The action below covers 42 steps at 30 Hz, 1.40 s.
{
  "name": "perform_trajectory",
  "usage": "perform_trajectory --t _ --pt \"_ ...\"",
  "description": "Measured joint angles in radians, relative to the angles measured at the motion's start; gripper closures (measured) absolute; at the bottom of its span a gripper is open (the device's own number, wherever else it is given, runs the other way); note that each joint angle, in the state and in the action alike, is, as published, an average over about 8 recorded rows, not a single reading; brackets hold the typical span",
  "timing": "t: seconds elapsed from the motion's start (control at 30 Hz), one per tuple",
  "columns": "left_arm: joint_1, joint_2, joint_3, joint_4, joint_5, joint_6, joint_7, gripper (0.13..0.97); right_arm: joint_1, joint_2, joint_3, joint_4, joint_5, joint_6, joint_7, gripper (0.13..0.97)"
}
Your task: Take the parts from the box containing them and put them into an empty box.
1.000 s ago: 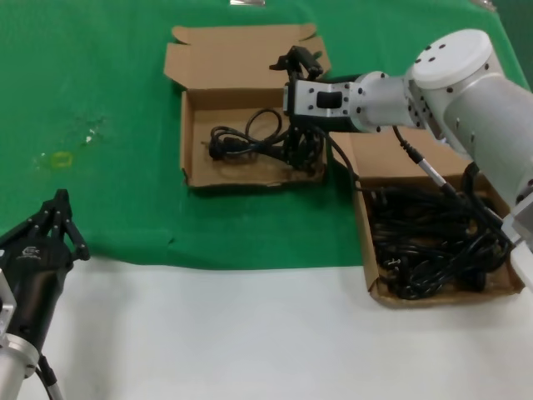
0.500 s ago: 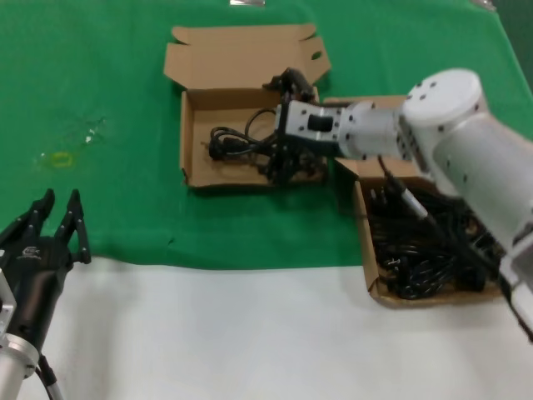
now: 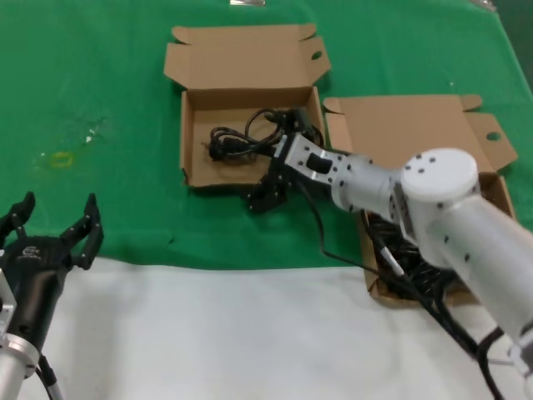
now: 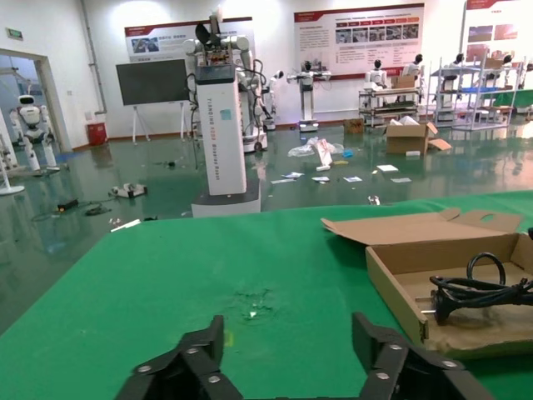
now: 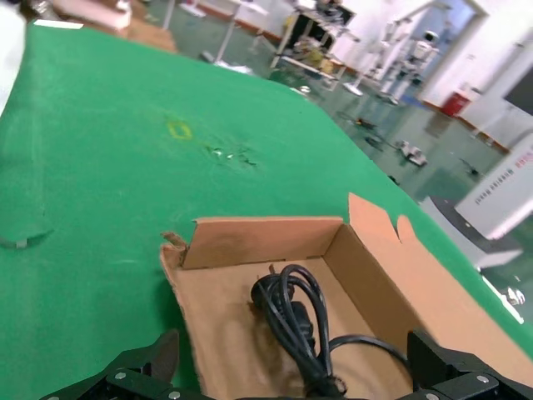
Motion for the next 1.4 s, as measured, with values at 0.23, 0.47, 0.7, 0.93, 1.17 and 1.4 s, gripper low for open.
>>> perform_trajectory --t 0.23,0.47,0.7,0.93,1.17,1.4 --pt "0.0 0.0 0.0 0.0 0.0 0.0 0.0 0.496 -0.128 0.027 0.077 0.141 -0.006 0.058 0.072 0.129" --pt "0.0 0.0 0.0 0.0 0.0 0.0 0.0 0.351 -0.258 0.053 0.155 0.283 -0.012 0.117 0.144 0.129" --pt "0.0 0.0 0.0 0.0 0.0 0.0 0.0 0.288 -0.386 0.08 0.232 0.423 -0.018 0.175 0.216 0.129" --pt "0.0 0.0 0.0 0.0 0.0 0.0 0.0 0.181 -0.516 0.107 0.31 0.565 -0.024 0.234 0.289 0.129" --pt "0.0 0.0 0.0 0.0 0.0 0.0 0.0 0.144 -0.646 0.134 0.388 0.707 -0.03 0.292 0.361 0.129" --pt "0.0 0.0 0.0 0.0 0.0 0.0 0.001 0.132 -0.776 0.161 0.466 0.85 -0.036 0.351 0.433 0.129"
